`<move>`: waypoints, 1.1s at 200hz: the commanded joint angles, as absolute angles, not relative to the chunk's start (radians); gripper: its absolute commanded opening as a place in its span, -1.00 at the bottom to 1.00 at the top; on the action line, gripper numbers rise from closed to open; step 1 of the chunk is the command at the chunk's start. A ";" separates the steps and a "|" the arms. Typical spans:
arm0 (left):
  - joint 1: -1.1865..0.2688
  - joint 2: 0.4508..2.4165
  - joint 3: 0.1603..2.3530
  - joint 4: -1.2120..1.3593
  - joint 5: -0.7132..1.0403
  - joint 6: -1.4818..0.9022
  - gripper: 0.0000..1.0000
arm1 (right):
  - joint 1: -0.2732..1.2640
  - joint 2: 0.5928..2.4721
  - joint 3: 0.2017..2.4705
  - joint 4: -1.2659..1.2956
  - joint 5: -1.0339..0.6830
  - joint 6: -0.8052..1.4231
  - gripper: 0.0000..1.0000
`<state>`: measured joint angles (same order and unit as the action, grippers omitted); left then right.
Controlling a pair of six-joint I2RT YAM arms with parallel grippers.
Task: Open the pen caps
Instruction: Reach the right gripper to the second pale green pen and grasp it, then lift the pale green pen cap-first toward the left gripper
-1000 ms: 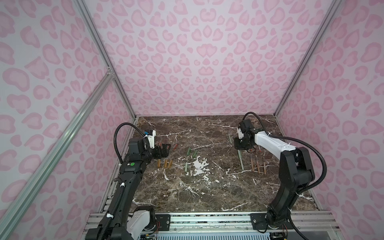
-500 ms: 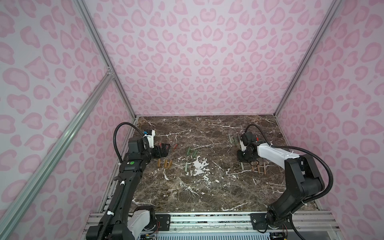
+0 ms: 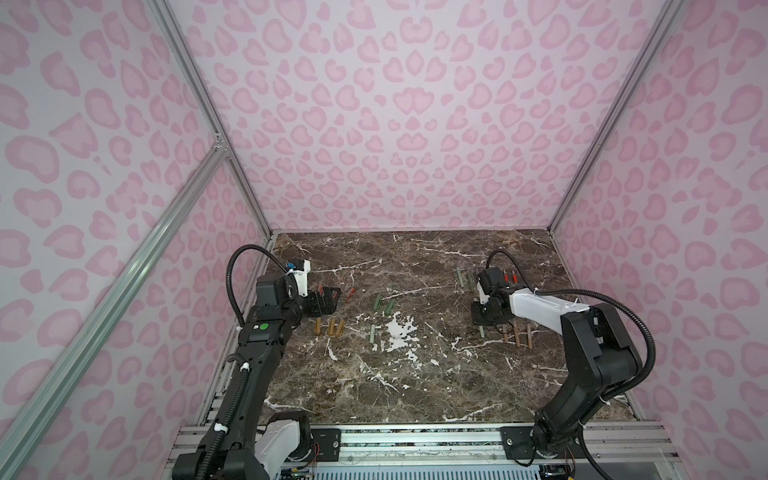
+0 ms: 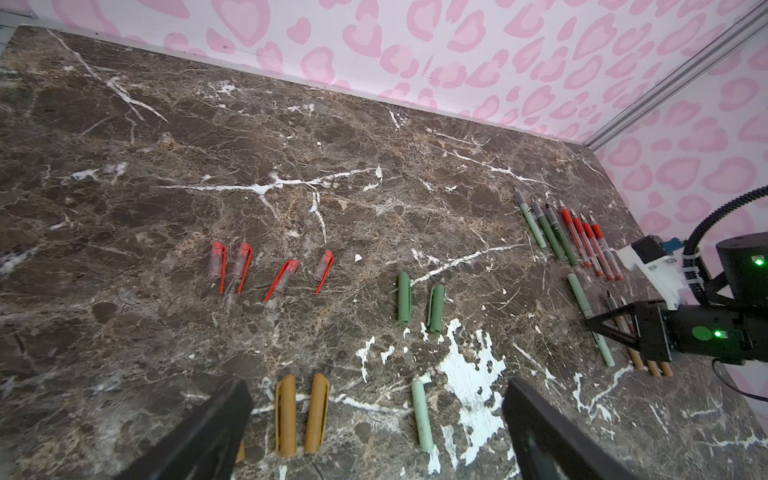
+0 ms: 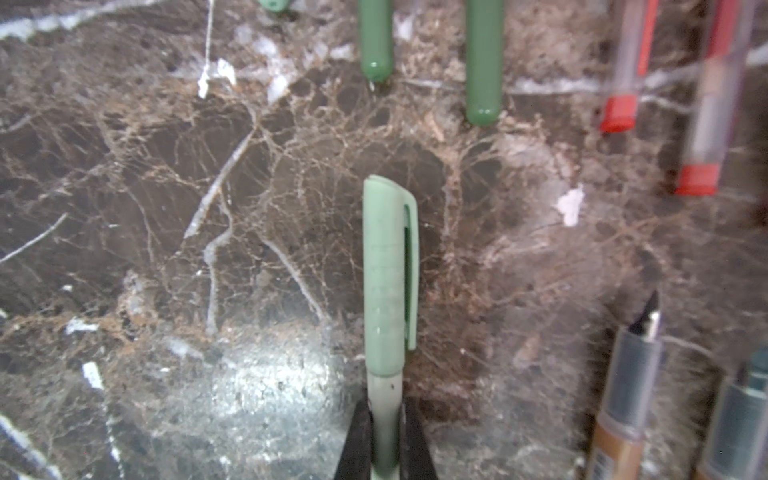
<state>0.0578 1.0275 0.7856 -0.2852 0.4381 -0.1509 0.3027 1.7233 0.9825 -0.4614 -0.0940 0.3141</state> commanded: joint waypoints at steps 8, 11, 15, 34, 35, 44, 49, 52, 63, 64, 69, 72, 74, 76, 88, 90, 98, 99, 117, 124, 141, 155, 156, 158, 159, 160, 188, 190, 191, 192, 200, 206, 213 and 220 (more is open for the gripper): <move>0.059 1.026 0.788 -0.263 0.470 -0.161 0.96 | 0.354 1.687 0.995 -0.518 -0.103 0.346 -0.90; 0.058 1.028 0.791 -0.265 0.478 -0.163 0.96 | 0.363 1.680 0.998 -0.519 -0.105 0.352 -0.90; 0.059 1.029 0.791 -0.265 0.494 -0.161 0.96 | 0.375 1.670 1.002 -0.518 -0.107 0.359 -0.90; 0.060 1.029 0.775 -0.237 0.570 -0.158 0.96 | 0.452 1.639 1.035 -0.504 -0.118 0.377 -0.91; 0.060 1.029 0.774 -0.236 0.573 -0.158 0.95 | 0.458 1.638 1.037 -0.504 -0.118 0.378 -0.91; 0.060 1.031 0.767 -0.226 0.599 -0.164 0.96 | 0.496 1.633 1.057 -0.495 -0.118 0.392 -0.91; 0.061 1.033 0.767 -0.226 0.611 -0.169 0.96 | 0.519 1.629 1.069 -0.488 -0.120 0.401 -0.92; 0.061 1.034 0.767 -0.226 0.619 -0.175 0.96 | 0.533 1.627 1.076 -0.485 -0.122 0.406 -0.92; 0.061 1.037 0.772 -0.226 0.652 -0.191 0.97 | 0.581 1.620 1.101 -0.459 -0.134 0.433 -0.93; 0.061 1.037 0.773 -0.227 0.656 -0.192 0.97 | 0.587 1.619 1.103 -0.457 -0.137 0.436 -0.93; 0.060 1.038 0.775 -0.223 0.672 -0.200 0.96 | 0.609 1.617 1.116 -0.442 -0.147 0.443 -0.94; 0.060 1.039 0.774 -0.218 0.683 -0.206 0.97 | 0.624 1.615 1.124 -0.435 -0.150 0.446 -0.94; 0.060 1.039 0.771 -0.214 0.690 -0.209 0.97 | 0.630 1.615 1.129 -0.428 -0.153 0.447 -0.94; 0.059 1.037 0.769 -0.209 0.697 -0.212 0.98 | 0.640 1.614 1.132 -0.422 -0.155 0.451 -0.94; 0.059 1.039 0.751 -0.169 0.745 -0.232 1.00 | 0.688 1.613 1.154 -0.380 -0.161 0.457 -0.96; 0.059 1.041 0.749 -0.163 0.752 -0.236 1.00 | 0.694 1.614 1.158 -0.373 -0.160 0.459 -0.96; 0.058 1.044 0.738 -0.145 0.771 -0.256 0.99 | 0.720 1.616 1.171 -0.350 -0.160 0.466 -0.97; 0.058 1.044 0.736 -0.144 0.773 -0.258 0.98 | 0.724 1.616 1.173 -0.347 -0.160 0.468 -0.97; 0.050 1.054 0.734 -0.124 0.808 -0.305 0.94 | 0.767 1.623 1.197 -0.298 -0.168 0.497 -0.97; 0.040 1.055 0.731 -0.117 0.820 -0.316 0.92 | 0.782 1.623 1.200 -0.273 -0.174 0.509 -0.98; 0.007 1.065 0.721 -0.082 0.849 -0.332 0.90 | 0.816 1.625 1.202 -0.211 -0.193 0.521 -0.99; -0.020 1.084 0.729 -0.074 0.854 -0.347 0.83 | 0.840 1.635 1.207 -0.177 -0.197 0.522 -1.00; -0.021 1.085 0.729 -0.074 0.854 -0.348 0.83 | 0.841 1.636 1.209 -0.176 -0.198 0.522 -1.00; -0.025 1.089 0.731 -0.074 0.854 -0.351 0.82 | 0.843 1.640 1.211 -0.176 -0.200 0.523 -1.00; -0.027 1.091 0.732 -0.075 0.854 -0.353 0.81 | 0.844 1.641 1.212 -0.176 -0.199 0.524 -1.00; -0.028 1.092 0.734 -0.076 0.854 -0.354 0.81 | 0.845 1.643 1.215 -0.175 -0.200 0.526 -1.00; -0.079 1.128 0.749 -0.060 0.851 -0.386 0.70 | 0.880 1.664 1.254 -0.180 -0.208 0.518 -1.00; -0.082 1.131 0.748 -0.056 0.851 -0.388 0.70 | 0.882 1.664 1.255 -0.180 -0.207 0.516 -1.00; -0.084 1.131 0.748 -0.054 0.851 -0.389 0.69 | 0.884 1.665 1.255 -0.179 -0.207 0.516 -1.00; -0.086 1.133 0.747 -0.052 0.851 -0.390 0.68 | 0.884 1.665 1.257 -0.178 -0.206 0.516 -1.00; -0.101 1.143 0.744 -0.039 0.850 -0.393 0.66 | 0.893 1.671 1.259 -0.171 -0.205 0.516 -1.00; -0.108 1.154 0.747 -0.037 0.848 -0.397 0.63 | 0.898 1.676 1.261 -0.165 -0.208 0.518 -1.00; -0.115 1.164 0.754 -0.040 0.846 -0.400 0.58 | 0.902 1.685 1.268 -0.162 -0.215 0.523 -1.00; -0.120 1.176 0.764 -0.047 0.843 -0.405 0.55 | 0.907 1.692 1.277 -0.167 -0.221 0.529 -1.00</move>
